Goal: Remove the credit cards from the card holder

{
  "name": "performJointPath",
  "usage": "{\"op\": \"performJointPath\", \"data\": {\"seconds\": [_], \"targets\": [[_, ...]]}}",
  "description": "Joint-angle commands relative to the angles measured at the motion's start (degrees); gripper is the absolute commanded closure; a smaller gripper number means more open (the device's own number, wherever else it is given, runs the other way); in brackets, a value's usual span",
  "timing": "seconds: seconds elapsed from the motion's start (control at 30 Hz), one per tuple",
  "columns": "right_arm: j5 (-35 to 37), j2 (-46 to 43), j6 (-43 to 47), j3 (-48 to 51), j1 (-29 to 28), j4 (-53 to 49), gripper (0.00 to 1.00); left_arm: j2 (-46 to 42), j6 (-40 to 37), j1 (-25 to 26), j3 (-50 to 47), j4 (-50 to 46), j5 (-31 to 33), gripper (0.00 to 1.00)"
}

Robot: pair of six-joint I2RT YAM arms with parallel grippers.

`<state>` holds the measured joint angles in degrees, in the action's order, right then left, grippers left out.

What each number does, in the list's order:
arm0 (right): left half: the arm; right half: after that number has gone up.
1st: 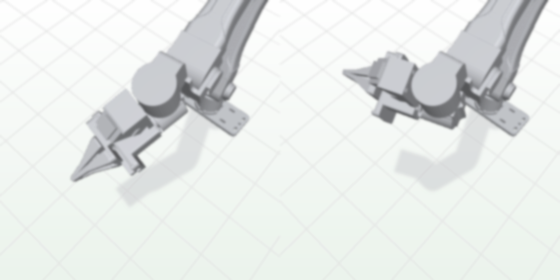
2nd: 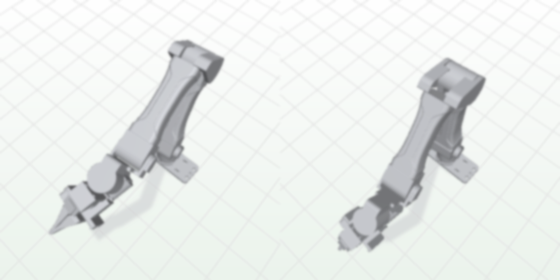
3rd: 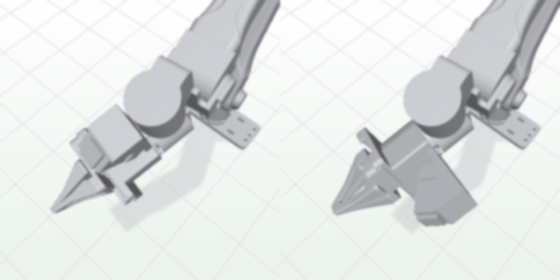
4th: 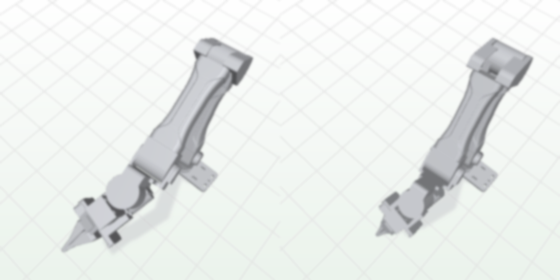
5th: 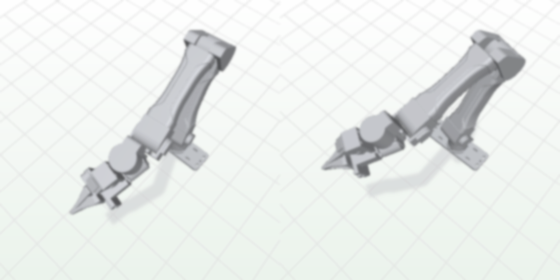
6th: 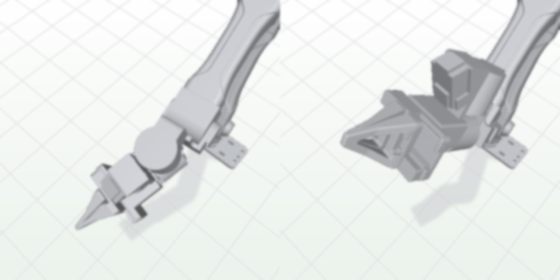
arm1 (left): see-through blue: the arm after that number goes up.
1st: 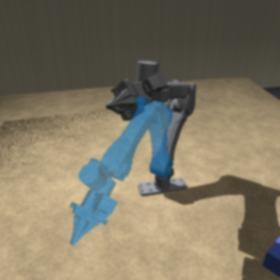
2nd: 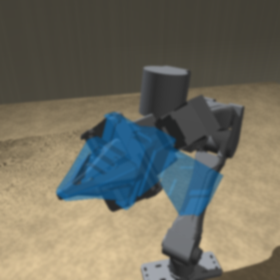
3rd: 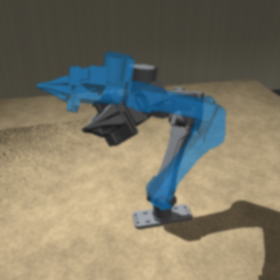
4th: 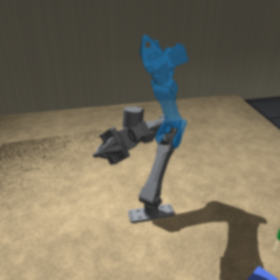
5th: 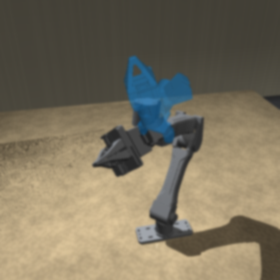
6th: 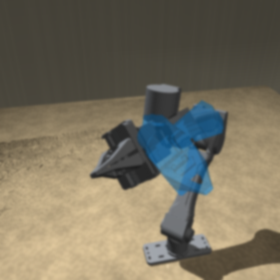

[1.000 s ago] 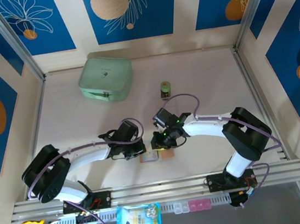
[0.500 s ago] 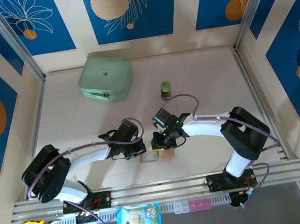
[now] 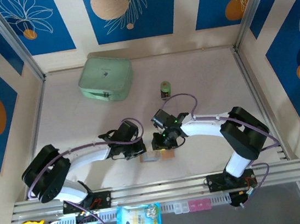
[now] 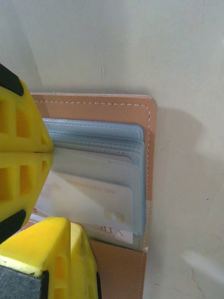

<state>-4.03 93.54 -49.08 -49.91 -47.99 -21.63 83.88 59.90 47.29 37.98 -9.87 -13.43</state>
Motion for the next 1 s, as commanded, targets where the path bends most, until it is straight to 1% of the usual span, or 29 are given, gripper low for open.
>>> {"op": "performJointPath", "data": {"seconds": [0.0, 0.27, 0.43, 0.53, 0.73, 0.97], "targets": [[2.01, -1.32, 0.93, -0.76, -0.24, -4.02, 0.75, 0.50, 0.52, 0.35, -0.71, -0.66, 0.53, 1.00], [1.29, -5.74, 0.76, 1.19, 0.24, -1.91, 0.75, -0.52, -0.16, 0.31, 1.01, -1.70, 0.49, 1.00], [-0.58, -8.12, -0.22, 3.83, 1.64, -0.09, 0.75, -0.85, -1.31, 0.41, 2.69, -2.22, -0.41, 1.00], [-3.05, -9.32, -0.46, 6.13, 2.58, 2.46, 0.75, -0.16, -1.94, 0.77, 3.41, -0.92, -1.33, 1.00], [-6.30, -10.23, -1.20, 10.03, 4.10, 7.67, 0.75, 2.65, -2.92, 1.73, 5.35, -0.62, -2.12, 1.00], [-8.73, -9.12, -1.89, 12.54, 5.75, 11.39, 0.75, 5.19, -2.86, 1.84, 4.26, 0.20, -1.86, 1.00]]}}
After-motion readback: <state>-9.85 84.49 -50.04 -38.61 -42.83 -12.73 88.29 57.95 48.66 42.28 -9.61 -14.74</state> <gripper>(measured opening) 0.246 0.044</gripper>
